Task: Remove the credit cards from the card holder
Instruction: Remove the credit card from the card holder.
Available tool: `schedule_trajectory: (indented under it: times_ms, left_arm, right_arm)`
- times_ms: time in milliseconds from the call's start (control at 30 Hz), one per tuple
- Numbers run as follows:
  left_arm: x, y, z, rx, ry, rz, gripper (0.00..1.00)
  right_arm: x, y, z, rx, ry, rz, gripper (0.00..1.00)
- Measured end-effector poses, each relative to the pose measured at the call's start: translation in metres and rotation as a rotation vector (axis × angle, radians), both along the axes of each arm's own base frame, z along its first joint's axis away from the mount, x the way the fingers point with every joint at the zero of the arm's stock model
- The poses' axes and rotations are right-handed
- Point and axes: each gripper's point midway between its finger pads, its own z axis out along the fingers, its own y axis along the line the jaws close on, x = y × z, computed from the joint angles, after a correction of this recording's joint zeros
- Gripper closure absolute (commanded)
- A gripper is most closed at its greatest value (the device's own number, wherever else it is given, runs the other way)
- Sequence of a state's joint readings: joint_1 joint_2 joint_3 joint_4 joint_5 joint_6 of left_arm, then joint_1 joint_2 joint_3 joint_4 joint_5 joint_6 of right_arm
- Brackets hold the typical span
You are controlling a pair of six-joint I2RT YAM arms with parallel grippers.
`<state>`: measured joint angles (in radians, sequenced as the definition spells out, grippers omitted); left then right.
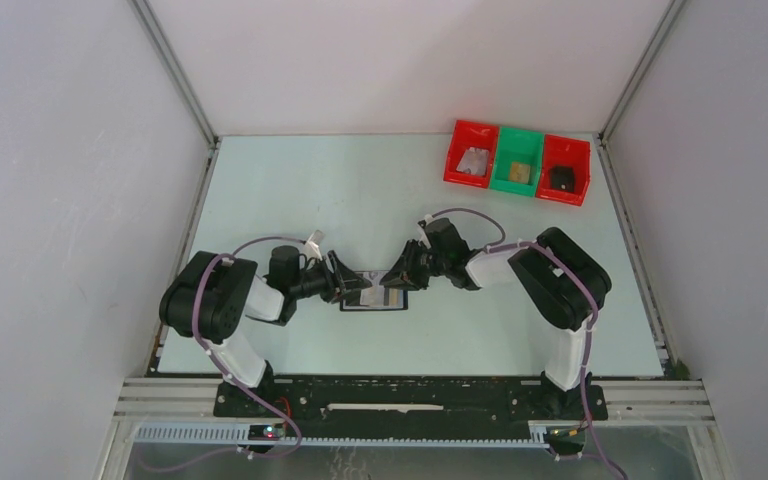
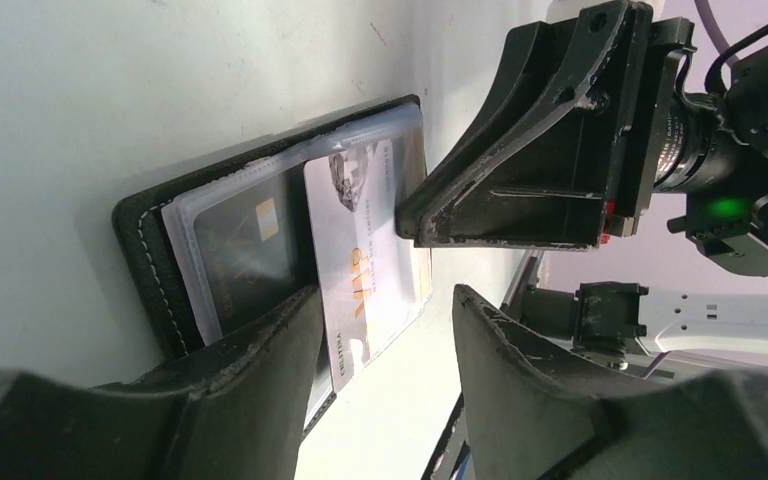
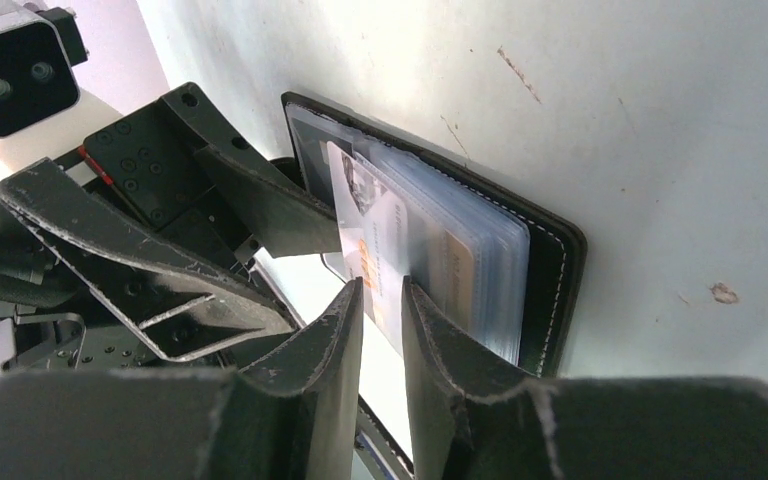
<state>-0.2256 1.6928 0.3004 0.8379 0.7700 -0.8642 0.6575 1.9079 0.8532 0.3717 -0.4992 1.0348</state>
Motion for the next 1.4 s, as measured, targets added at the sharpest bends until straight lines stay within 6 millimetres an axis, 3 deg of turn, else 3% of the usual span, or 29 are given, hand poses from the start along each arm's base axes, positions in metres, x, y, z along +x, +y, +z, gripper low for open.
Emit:
schedule_trajectory:
  times_ms: [167, 233, 367, 433, 500, 767, 933, 1233, 1400]
  left_arm:
    - [0.0, 0.0, 0.0, -0.001, 0.0, -0.002, 0.38]
    - [0.0, 0.0, 0.001, -0.002, -0.001, -0.002, 0.43]
    - [0.0, 0.0, 0.0, -0.005, -0.004, -0.001, 0.67]
    - [-0.001, -0.001, -0.001, -0.018, 0.004, 0.006, 0.85]
    - [-0.008, 0.001, -0.014, -0.02, 0.057, 0.017, 0.99]
    - [-0.014, 0.001, -0.014, -0.064, 0.096, 0.049, 1.0]
    - [-0.014, 0.009, -0.004, -0.001, 0.092, 0.09, 1.0]
    - [-0.009, 0.025, 0.023, 0.134, 0.054, 0.136, 1.0]
    - [-0.004, 0.023, 0.06, 0.13, -0.011, 0.12, 1.0]
  right_arm:
    - [0.001, 0.001, -0.001, -0.018, 0.014, -0.004, 0.7]
    - [0.001, 0.002, -0.002, -0.017, 0.016, -0.002, 0.7]
    - [0.001, 0.003, -0.002, -0.01, 0.019, 0.003, 0.7]
    - [0.001, 0.003, -0.002, -0.007, 0.019, 0.005, 0.7]
    - [0.001, 0.004, -0.002, -0.006, 0.019, 0.006, 0.7]
    - [0.002, 0.005, -0.002, -0.002, 0.017, 0.009, 0.69]
    - [0.006, 0.0, 0.0, 0.001, 0.008, 0.002, 0.61]
    - [0.013, -0.03, 0.018, 0.034, -0.022, 0.02, 0.48]
    - [0.013, -0.03, 0.049, 0.163, -0.055, 0.071, 0.43]
